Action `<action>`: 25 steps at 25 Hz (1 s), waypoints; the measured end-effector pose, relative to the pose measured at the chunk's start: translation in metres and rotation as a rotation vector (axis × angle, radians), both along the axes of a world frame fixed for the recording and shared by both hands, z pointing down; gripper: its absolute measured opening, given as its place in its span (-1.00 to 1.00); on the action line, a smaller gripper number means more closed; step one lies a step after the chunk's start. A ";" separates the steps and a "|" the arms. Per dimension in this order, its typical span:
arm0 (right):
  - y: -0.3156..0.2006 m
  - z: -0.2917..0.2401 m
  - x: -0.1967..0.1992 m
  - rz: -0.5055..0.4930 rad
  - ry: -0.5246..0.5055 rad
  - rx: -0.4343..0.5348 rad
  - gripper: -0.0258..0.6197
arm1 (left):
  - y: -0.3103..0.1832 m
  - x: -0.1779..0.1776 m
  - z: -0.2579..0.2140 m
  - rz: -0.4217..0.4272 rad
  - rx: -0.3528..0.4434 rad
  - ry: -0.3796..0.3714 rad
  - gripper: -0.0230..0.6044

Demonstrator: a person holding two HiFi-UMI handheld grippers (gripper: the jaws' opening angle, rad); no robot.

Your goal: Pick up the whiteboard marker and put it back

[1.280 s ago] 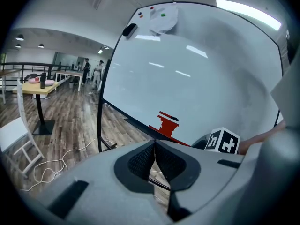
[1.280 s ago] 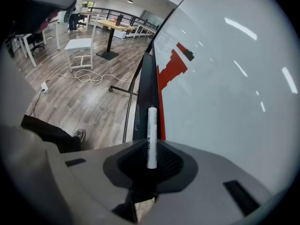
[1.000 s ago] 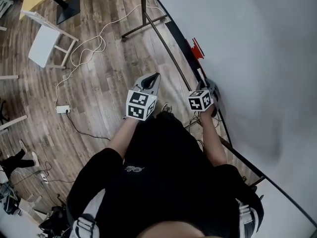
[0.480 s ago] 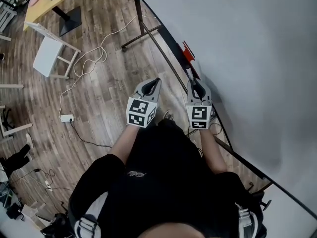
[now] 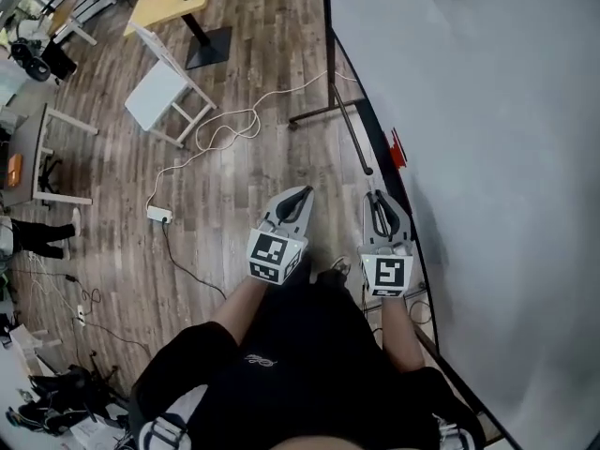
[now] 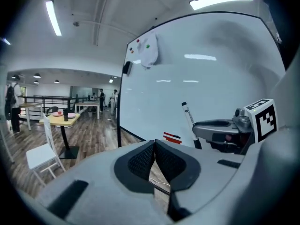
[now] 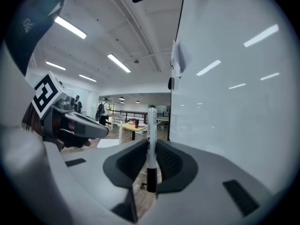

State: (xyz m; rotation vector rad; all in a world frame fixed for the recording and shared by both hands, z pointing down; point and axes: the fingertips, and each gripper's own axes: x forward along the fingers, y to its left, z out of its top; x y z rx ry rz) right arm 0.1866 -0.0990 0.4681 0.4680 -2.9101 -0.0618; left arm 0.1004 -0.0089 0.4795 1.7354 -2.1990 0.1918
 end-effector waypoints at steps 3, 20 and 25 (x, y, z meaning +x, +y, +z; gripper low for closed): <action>0.021 -0.007 -0.001 -0.059 -0.070 -0.032 -0.75 | 0.024 0.000 -0.005 -0.071 0.011 0.001 -0.90; 0.111 -0.013 -0.094 -0.310 -0.116 -0.005 -0.75 | 0.110 -0.074 -0.009 -0.292 0.117 -0.031 -0.90; 0.169 -0.018 -0.154 -0.398 -0.113 -0.015 -0.75 | 0.166 -0.123 -0.007 -0.374 0.115 -0.033 -0.90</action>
